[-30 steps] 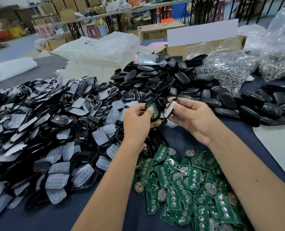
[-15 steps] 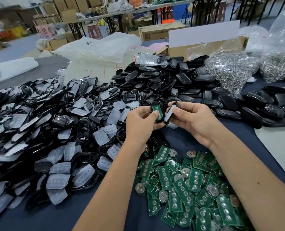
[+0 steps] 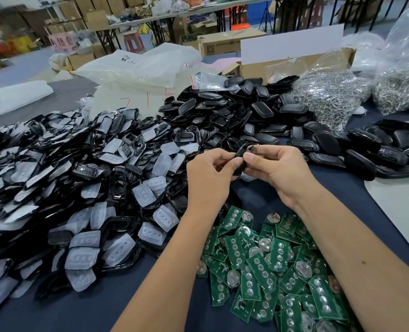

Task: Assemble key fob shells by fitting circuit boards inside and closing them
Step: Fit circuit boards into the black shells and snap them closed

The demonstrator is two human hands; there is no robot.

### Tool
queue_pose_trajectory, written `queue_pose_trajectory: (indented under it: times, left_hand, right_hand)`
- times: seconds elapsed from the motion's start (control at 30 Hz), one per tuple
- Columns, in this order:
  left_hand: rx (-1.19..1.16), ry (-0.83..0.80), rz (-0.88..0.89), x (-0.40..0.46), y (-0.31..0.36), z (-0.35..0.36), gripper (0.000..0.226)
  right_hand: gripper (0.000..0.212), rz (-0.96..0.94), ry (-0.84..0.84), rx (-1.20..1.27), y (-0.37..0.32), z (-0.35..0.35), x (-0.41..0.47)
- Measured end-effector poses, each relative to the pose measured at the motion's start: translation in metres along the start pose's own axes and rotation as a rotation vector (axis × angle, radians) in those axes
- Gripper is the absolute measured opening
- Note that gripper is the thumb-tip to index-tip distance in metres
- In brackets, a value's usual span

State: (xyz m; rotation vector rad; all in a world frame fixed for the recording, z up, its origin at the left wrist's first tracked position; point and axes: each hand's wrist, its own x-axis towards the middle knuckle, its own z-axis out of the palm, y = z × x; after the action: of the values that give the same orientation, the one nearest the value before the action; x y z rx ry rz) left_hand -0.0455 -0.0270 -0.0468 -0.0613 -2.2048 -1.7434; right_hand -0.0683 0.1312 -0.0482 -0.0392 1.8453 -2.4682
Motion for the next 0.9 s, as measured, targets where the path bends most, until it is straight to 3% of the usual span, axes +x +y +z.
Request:
queue_pose_trajectory:
  times: [0.13, 0.27, 0.4, 0.6, 0.8, 0.9]
  left_hand:
    - [0.081, -0.037, 0.036, 0.001, -0.001, 0.000, 0.010]
    - [0.206, -0.061, 0.123, 0.002, 0.000, 0.000, 0.013]
    - [0.296, -0.064, 0.192, -0.002, 0.004, -0.001, 0.017]
    - [0.257, -0.065, 0.119, -0.001, 0.005, -0.003, 0.017]
    - [0.195, -0.067, 0.025, 0.002, 0.005, -0.011, 0.019]
    - [0.207, -0.070, 0.020, 0.003, 0.005, -0.013, 0.020]
  right_hand:
    - [0.018, -0.011, 0.030, -0.022, 0.001, 0.001, 0.000]
    - [0.008, -0.026, 0.030, -0.020, 0.002, 0.001, 0.001]
    - [0.023, -0.074, 0.030, -0.063, 0.004, 0.000, 0.001]
    - [0.044, -0.146, 0.090, -0.279, 0.005, 0.000, 0.001]
    - [0.027, -0.118, -0.015, -0.221, 0.001, -0.006, 0.003]
    - [0.032, -0.162, -0.102, -0.307, 0.000, -0.008, 0.002]
